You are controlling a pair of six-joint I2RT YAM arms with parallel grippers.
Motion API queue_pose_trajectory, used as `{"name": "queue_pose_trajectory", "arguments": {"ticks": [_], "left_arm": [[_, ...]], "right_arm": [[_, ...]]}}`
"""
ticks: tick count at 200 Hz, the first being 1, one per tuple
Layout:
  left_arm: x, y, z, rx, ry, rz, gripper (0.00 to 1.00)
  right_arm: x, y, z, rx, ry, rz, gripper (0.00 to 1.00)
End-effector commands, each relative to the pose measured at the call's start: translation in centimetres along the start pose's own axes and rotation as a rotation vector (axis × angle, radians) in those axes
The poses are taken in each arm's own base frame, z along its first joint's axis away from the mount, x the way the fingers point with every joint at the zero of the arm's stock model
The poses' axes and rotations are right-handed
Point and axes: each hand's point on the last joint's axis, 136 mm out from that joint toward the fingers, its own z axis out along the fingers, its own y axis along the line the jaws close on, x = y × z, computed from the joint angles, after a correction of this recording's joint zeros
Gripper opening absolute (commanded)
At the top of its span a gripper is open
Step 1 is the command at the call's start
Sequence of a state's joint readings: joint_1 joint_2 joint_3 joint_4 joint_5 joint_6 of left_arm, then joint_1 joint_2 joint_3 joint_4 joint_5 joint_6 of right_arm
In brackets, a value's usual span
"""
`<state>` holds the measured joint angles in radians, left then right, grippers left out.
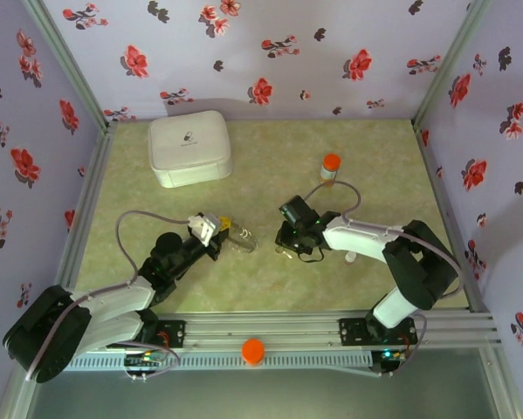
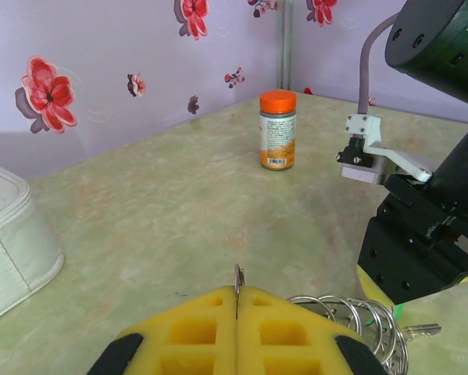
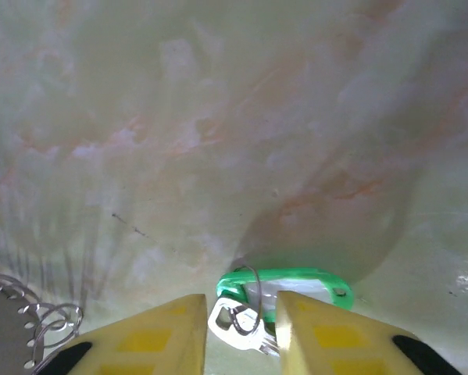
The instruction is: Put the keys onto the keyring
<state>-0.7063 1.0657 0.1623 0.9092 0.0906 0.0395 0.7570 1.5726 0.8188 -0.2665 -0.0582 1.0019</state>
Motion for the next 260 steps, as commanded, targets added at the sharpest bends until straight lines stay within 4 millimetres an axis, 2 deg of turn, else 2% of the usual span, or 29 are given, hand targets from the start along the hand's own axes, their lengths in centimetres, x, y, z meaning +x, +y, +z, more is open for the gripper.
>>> {"name": "queue_pose_trajectory", "arguments": {"ticks": [1, 28, 53, 108, 188, 219, 260], "left_arm": [[-3.4, 0.3, 0.1, -0.001, -0.108, 0.019, 0.00], [-3.3, 0.2, 0.1, 0.002, -0.103, 0.018, 0.00], [-3.3, 0.2, 0.1, 0.001, -0.105, 0.017, 0.00], [-3.3, 0.2, -0.1, 0.003, -0.102, 0.020, 0.00], [-3.3, 0.2, 0.0, 0.003, -0.103, 0.021, 0.00], [-3.2, 0.2, -0.1, 0.003, -0.102, 0.020, 0.00], [-3.3, 0.2, -0.1, 0.003, -0.105, 0.019, 0.00]], "right_arm": [[0.3, -1.6, 0.1, 0.077, -0.018, 0.037, 0.32], [0.9, -1.5, 0.4, 0.077, -0.001, 0.034, 0.33], [1.4, -0.5, 1.0, 0.047, 0.021, 0.029, 0.28], [1.0, -0.5, 1.0, 0.067, 0.011, -0.004, 0.18], [0.4, -0.1, 0.9, 0.082, 0.002, -0.041, 0.18], [0.3, -0.3, 0.7, 0.093, -0.005, -0.046, 0.23], [0.4, -0.1, 0.9, 0.090, 0.001, -0.050, 0.19]]}}
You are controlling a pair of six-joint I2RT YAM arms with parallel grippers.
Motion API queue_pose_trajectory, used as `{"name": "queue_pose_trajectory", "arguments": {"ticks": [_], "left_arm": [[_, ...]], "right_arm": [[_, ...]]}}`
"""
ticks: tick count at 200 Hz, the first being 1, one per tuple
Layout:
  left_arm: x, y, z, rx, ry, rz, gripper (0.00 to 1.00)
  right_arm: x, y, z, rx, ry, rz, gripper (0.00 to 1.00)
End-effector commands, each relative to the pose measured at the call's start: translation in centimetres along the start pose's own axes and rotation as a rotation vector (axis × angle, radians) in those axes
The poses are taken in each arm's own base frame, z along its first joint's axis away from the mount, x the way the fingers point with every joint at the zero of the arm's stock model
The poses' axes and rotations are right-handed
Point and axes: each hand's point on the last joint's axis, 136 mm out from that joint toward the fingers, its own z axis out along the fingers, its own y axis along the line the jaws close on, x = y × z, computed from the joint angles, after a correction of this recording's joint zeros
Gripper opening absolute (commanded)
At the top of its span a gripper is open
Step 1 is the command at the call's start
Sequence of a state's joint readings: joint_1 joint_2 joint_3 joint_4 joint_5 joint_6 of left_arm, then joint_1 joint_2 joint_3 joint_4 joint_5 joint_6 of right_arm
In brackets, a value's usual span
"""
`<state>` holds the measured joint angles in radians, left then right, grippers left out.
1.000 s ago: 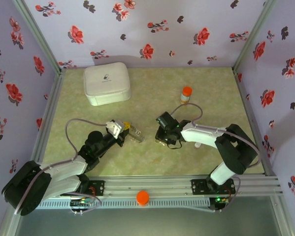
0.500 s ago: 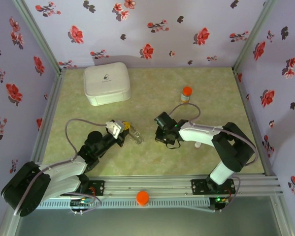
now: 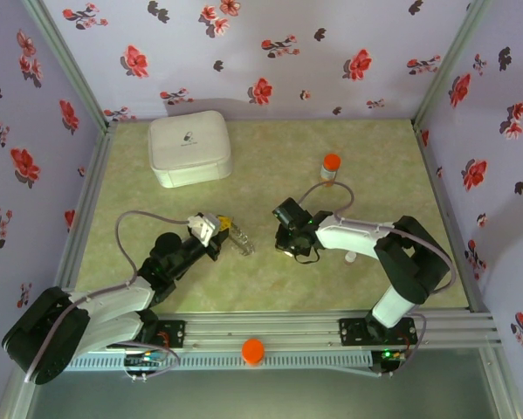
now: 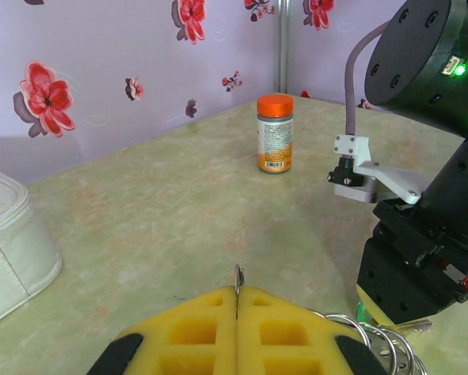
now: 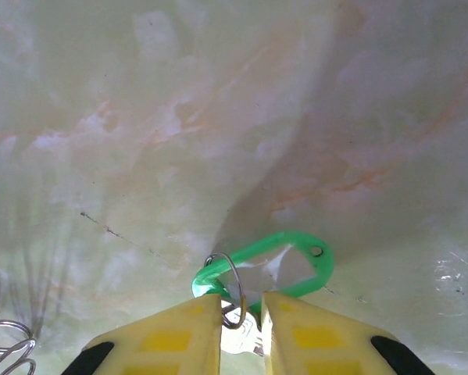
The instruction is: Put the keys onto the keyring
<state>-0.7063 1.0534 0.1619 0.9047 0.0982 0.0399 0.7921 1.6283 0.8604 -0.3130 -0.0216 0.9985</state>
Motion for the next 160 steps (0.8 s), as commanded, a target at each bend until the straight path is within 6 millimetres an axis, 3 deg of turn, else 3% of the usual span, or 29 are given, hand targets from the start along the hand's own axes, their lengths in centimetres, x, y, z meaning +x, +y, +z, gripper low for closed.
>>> {"name": "queue_pose_trajectory", "arguments": {"ticks": [1, 112, 160], "left_arm": [[-3.05, 0.29, 0.03, -0.004, -0.097, 0.018, 0.00], [-3.07, 0.31, 0.03, -0.005, -0.098, 0.020, 0.00], [-3.12, 0.21, 0.00, 0.001, -0.099, 0.025, 0.00]], "right_arm": [[-0.39, 0.04, -0.02, 0.026, -0.013, -0.018, 0.19], [-0.49, 0.21, 0.38, 0.037, -0.002, -0.045, 0.14], [-0.62, 0.38, 0.37, 0.035, -0.006, -0.052, 0.04]]}}
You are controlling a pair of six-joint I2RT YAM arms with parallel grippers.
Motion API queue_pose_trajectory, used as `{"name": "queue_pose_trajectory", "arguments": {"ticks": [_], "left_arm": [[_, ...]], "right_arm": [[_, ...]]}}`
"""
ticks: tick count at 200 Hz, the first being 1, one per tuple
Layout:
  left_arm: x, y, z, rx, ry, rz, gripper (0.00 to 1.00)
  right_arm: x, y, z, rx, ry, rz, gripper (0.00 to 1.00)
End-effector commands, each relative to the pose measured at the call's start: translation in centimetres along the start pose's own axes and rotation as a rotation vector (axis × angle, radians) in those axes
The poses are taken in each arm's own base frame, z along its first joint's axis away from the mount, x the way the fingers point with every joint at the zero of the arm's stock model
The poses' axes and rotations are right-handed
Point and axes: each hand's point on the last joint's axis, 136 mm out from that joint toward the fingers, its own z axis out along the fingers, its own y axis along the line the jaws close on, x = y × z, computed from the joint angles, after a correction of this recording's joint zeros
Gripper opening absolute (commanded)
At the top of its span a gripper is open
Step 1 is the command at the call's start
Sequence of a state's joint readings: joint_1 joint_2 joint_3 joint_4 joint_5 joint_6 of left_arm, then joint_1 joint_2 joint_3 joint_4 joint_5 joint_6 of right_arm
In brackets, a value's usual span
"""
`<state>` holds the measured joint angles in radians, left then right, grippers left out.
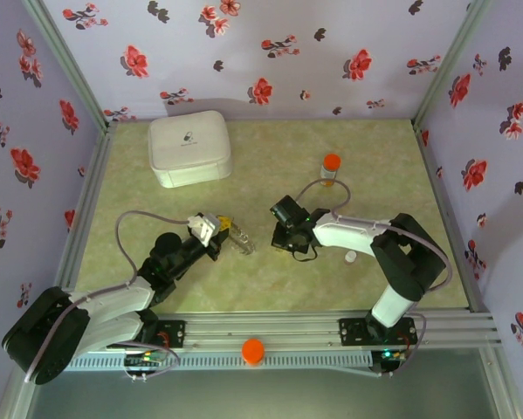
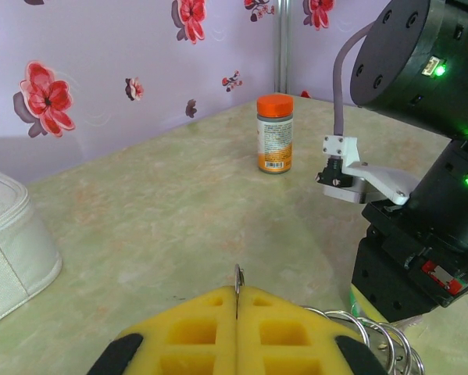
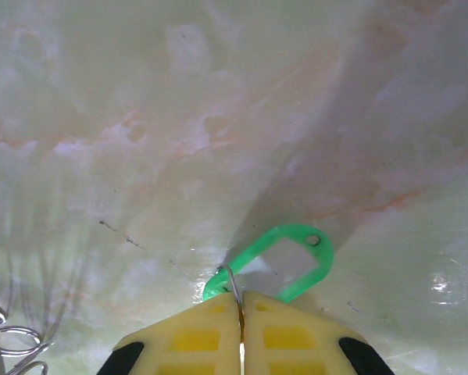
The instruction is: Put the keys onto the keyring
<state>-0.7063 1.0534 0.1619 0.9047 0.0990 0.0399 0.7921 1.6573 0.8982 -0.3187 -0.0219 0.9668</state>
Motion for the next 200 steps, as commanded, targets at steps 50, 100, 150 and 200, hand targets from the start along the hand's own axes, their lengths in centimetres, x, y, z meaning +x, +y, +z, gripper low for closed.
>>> {"name": "queue_pose_trajectory", "arguments": {"ticks": [50, 100, 150, 200], "left_arm": [[-3.3, -0.1, 0.3, 0.020, -0.099, 0.021, 0.00], [-4.0, -2.8, 1.6, 0.195, -0.078, -0.033, 0.00], [-5.1, -6.1, 2.8, 0.418, -0.070, -0.116, 0.00], [-4.5, -7.2, 4.5, 0.480, -0.045, 0.001, 0.00]], "right_arm": [[-1.4, 0.6, -2.3, -0.014, -0.079, -0.145, 0.00], [-3.6, 2.7, -8.6, -0.223, -0.197, -0.482, 0.00], [-1.3, 3.9, -13.5, -0.353, -0.122, -0.835, 0.00], [0.5, 2.1, -15.9, -0.335, -0.106, -0.938, 0.00]]}}
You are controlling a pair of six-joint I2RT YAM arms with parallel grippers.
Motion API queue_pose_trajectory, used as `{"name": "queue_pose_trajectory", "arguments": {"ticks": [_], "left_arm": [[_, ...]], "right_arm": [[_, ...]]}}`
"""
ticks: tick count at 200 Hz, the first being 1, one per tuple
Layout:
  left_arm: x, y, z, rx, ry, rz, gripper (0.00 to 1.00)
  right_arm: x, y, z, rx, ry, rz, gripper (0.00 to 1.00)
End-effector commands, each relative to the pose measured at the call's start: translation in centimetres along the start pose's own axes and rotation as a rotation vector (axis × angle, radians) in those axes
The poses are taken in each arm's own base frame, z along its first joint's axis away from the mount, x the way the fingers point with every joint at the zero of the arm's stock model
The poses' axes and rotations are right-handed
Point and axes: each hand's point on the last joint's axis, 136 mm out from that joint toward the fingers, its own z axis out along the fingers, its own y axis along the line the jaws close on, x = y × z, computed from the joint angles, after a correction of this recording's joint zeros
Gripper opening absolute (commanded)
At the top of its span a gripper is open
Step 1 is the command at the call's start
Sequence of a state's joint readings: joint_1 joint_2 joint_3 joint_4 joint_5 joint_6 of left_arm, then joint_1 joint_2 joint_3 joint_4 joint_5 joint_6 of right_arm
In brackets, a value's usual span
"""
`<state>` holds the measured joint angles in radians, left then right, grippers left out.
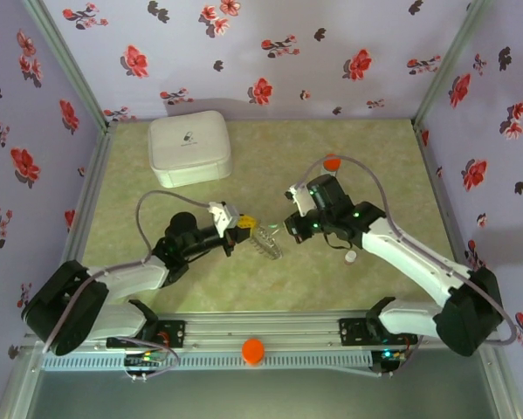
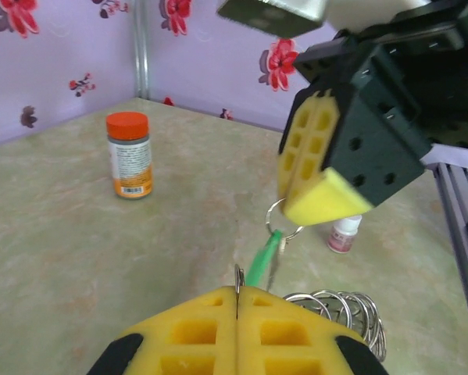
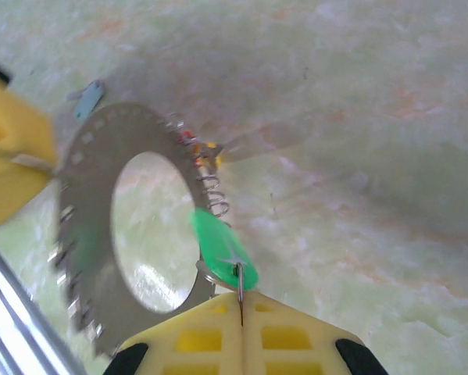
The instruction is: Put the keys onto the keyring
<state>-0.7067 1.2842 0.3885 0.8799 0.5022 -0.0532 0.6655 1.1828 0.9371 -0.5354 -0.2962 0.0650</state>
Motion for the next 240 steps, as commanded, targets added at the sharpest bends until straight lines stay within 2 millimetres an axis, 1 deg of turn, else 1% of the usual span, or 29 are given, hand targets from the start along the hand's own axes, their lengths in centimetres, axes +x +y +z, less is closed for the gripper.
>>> {"name": "queue_pose_trajectory", "arguments": {"ticks": [1, 12, 29, 46, 62, 78, 96, 131, 187, 220, 240], "left_arm": [[-1.8, -1.0, 1.0, 0.078, -0.035, 0.114, 0.00], [-1.7, -1.4, 1.4, 0.097, -0.020, 0.144, 0.00], [-1.7, -2.0, 1.8, 0.114, -0.015, 0.195, 0.00], [-1.7, -2.6, 1.9, 0.130, -0.021, 0.246, 0.00], [-1.2, -3.4, 2.2, 0.155, -0.021, 0.328, 0.00], [-0.9, -4.1, 2.7, 0.175, -0.019, 0.366, 0.00], [-0.7, -4.4, 3.0, 0.185, -0.025, 0.410, 0.00], [-0.6, -4.6, 3.4, 0.186, -0.043, 0.444, 0.00], [-0.8, -4.9, 3.4, 0.191, -0.052, 0.477, 0.00], [-0.7, -5.0, 3.5, 0.197, -0.056, 0.469, 0.00], [-0.7, -5.1, 3.6, 0.198, -0.062, 0.461, 0.00]], "right_arm": [[1.5, 0.8, -1.5, -0.025, 0.070, -0.096, 0.00], [2.0, 1.0, -1.7, -0.035, 0.099, -0.117, 0.00], [2.1, 1.7, -1.7, -0.074, 0.106, -0.146, 0.00], [2.0, 2.3, -1.6, -0.091, 0.087, -0.185, 0.00], [1.9, 2.7, -1.3, -0.101, 0.060, -0.228, 0.00], [2.2, 3.3, -1.0, -0.112, 0.030, -0.286, 0.00], [2.6, 3.5, -0.8, -0.118, 0.018, -0.315, 0.00], [3.1, 3.6, -0.9, -0.118, 0.014, -0.347, 0.00], [2.2, 4.0, -0.7, -0.127, -0.026, -0.357, 0.00], [1.2, 4.4, -0.4, -0.134, -0.068, -0.337, 0.00], [1.2, 4.3, 0.0, -0.133, -0.077, -0.323, 0.00]]}}
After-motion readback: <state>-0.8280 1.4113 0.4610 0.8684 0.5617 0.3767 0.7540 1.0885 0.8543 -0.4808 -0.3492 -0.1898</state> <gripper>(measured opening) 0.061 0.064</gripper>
